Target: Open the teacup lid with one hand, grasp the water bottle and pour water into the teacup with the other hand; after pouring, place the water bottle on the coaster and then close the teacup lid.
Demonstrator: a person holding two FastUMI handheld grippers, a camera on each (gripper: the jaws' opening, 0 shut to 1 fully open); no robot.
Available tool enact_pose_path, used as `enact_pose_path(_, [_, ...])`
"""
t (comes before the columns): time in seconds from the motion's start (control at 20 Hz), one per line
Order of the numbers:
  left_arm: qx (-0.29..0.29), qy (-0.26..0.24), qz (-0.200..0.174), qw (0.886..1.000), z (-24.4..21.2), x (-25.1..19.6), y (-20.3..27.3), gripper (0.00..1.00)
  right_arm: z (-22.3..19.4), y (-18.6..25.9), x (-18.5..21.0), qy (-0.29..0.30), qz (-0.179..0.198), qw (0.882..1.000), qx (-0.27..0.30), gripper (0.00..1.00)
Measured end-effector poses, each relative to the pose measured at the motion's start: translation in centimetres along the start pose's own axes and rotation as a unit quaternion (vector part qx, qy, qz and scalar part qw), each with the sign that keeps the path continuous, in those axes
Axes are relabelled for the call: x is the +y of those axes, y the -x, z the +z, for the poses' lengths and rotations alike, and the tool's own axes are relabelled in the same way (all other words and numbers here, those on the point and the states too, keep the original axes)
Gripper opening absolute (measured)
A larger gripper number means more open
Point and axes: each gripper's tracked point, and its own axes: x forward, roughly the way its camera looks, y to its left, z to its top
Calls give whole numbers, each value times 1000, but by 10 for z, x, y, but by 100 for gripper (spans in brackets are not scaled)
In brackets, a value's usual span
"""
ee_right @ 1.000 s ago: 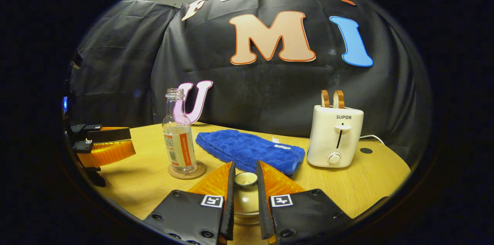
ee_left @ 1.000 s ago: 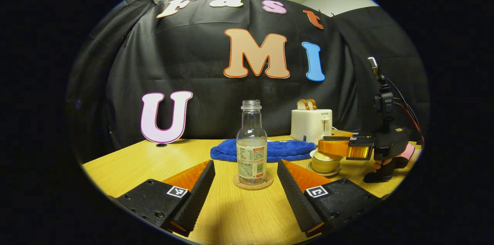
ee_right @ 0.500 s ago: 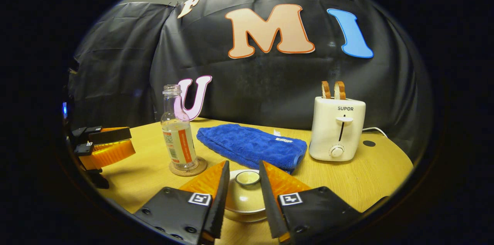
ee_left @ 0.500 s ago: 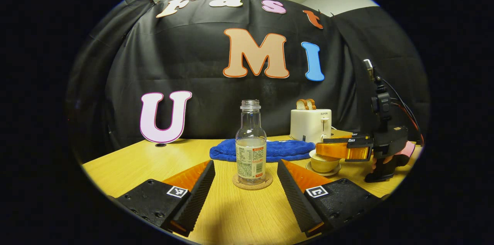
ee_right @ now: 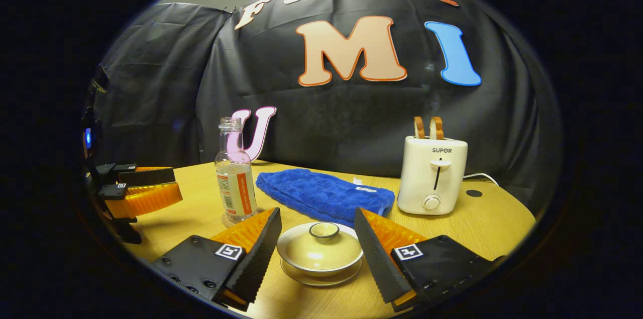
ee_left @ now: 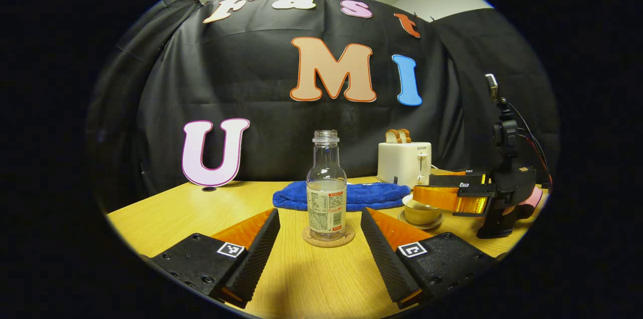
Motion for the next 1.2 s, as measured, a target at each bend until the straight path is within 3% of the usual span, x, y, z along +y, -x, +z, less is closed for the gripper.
enact_pose_path(0.2, [0,0,-4,1000,1,-1,-1,94,4,17,-6,-3,-16,1000,-17,96])
enact_pose_path(0.5, [0,0,-4,1000,0,-1,0,94,10,45,-17,-6,-46,998,-43,89])
enact_pose_path(0.55, [0,0,-4,1000,1,-1,0,94,10,50,-19,-6,-52,998,-42,93])
enact_pose_path(0.75, [0,0,8,1000,1,4,-1,95,10,71,-25,-6,-83,996,-45,89])
enact_pose_path(1.0, [2,-2,38,999,0,16,2,95,9,95,-44,-7,-145,988,-47,96])
enact_pose_path(1.05, [1,-1,44,999,0,18,2,95,10,98,-46,-7,-154,987,-47,89])
enact_pose_path(1.2, [1,-2,50,999,0,19,3,94,9,103,-50,-7,-169,984,-48,89])
